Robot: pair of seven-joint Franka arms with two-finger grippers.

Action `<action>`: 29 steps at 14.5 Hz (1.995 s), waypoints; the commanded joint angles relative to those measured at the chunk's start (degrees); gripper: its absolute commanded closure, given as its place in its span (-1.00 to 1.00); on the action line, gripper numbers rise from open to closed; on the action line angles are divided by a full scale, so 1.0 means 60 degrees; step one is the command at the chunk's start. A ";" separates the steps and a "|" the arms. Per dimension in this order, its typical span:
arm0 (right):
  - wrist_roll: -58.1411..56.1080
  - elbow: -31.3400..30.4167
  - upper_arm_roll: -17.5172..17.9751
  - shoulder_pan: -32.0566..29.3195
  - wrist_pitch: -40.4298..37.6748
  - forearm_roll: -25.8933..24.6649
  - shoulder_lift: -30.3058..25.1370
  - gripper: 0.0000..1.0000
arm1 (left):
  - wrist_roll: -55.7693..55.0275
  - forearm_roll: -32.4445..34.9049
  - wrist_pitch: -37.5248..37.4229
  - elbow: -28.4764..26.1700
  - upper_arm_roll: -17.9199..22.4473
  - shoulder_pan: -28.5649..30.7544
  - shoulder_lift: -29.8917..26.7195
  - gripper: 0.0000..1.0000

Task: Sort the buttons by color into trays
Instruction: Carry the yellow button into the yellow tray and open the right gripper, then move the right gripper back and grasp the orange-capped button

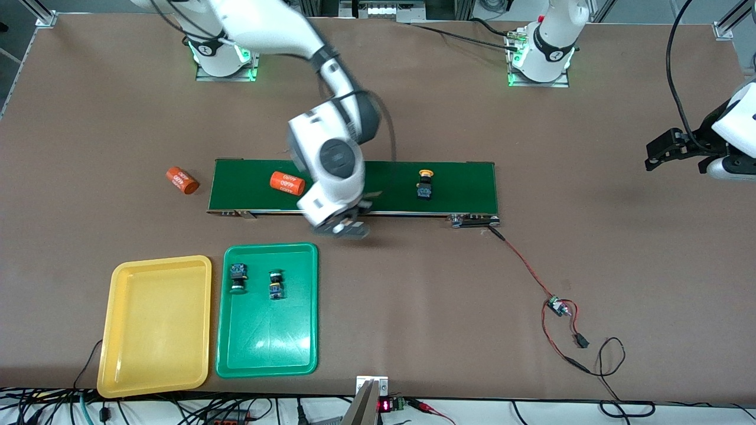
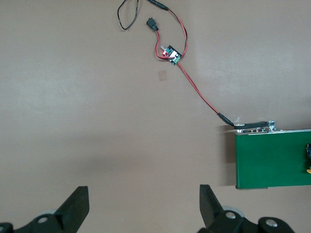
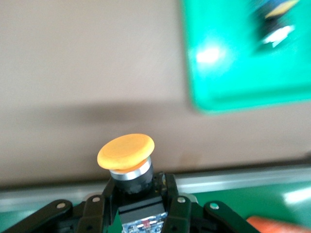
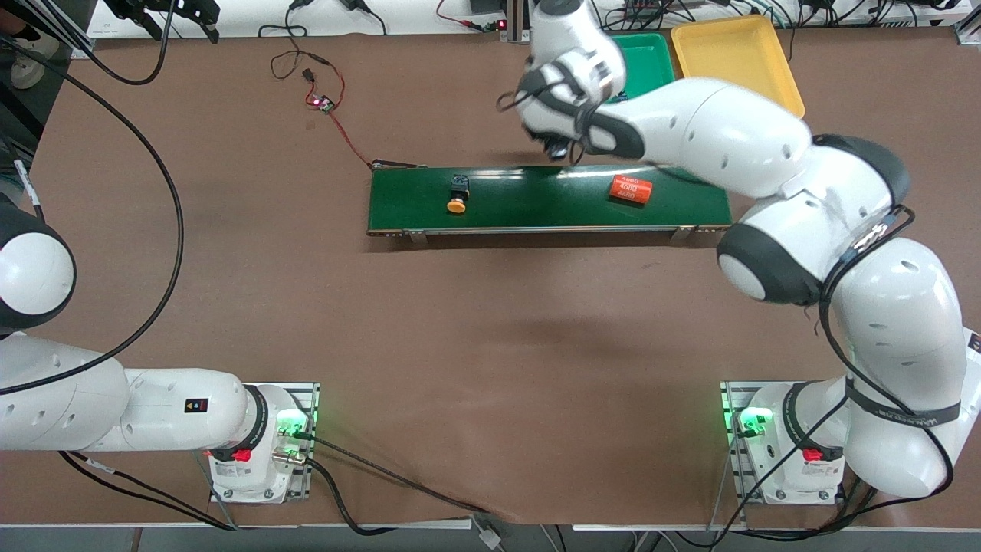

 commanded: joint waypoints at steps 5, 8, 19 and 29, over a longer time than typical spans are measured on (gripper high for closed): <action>-0.2521 0.0268 0.0079 -0.3559 0.0101 -0.0652 0.0128 0.96 | 0.0047 -0.0096 -0.0077 0.0105 -0.0044 -0.0075 -0.0052 -1.00; -0.4589 0.0268 0.0079 -0.4426 0.0407 -0.0667 0.0494 0.96 | 0.0047 -0.0096 -0.0091 0.0105 -0.0161 -0.0075 -0.0052 -1.00; -0.6587 0.0180 0.0123 -0.5352 0.2239 -0.0550 0.1492 -0.99 | 0.0047 -0.0096 -0.0164 0.0105 -0.0176 -0.0060 -0.0052 -1.00; -0.4086 0.0121 0.0138 -0.2457 -0.1010 -0.0535 -0.0822 -1.00 | 0.0047 -0.0096 -0.0164 0.0105 -0.0176 -0.0060 -0.0052 -1.00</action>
